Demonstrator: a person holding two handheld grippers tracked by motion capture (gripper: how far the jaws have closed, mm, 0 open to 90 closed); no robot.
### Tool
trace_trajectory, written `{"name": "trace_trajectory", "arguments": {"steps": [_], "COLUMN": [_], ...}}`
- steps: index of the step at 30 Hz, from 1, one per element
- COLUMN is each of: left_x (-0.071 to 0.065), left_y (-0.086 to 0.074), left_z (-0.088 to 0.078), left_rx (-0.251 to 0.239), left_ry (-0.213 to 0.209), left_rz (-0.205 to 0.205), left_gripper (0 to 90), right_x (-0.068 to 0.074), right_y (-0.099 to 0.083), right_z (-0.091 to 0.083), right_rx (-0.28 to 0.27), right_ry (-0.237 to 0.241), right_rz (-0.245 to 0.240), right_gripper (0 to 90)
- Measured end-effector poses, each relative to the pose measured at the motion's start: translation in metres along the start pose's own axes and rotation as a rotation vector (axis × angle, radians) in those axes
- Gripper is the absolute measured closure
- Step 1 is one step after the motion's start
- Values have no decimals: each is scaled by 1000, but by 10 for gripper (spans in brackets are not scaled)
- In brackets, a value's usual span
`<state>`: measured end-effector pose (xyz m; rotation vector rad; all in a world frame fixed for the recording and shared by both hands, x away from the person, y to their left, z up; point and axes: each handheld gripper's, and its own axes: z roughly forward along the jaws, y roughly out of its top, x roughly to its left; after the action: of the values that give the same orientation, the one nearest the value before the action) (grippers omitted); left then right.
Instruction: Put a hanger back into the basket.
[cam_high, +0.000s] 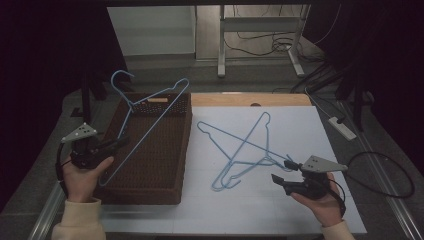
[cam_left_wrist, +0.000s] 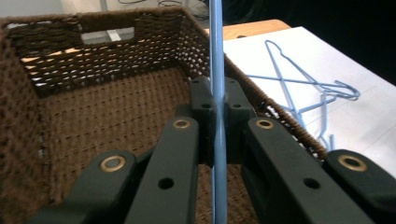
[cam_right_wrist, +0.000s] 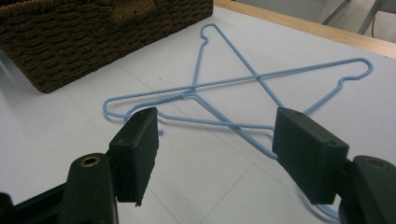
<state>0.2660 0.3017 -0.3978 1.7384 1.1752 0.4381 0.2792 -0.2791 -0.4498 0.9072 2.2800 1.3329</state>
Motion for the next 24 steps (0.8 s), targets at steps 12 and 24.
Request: {"name": "trace_trajectory", "arguments": {"steps": [12,24], "left_x": [13,19], "left_y": [-10,-14], "left_z": [16,31], "left_rx": [77,137], "left_ry": [-2,23], "left_rz": [5,-14], "left_gripper": [863,862], "right_x": [0,0], "right_y": [-2,-3], "right_z": [2,4], "right_rx": [13,21], "right_ry": [1,6], "right_rz": [0,-2], "right_gripper": [316,316]}}
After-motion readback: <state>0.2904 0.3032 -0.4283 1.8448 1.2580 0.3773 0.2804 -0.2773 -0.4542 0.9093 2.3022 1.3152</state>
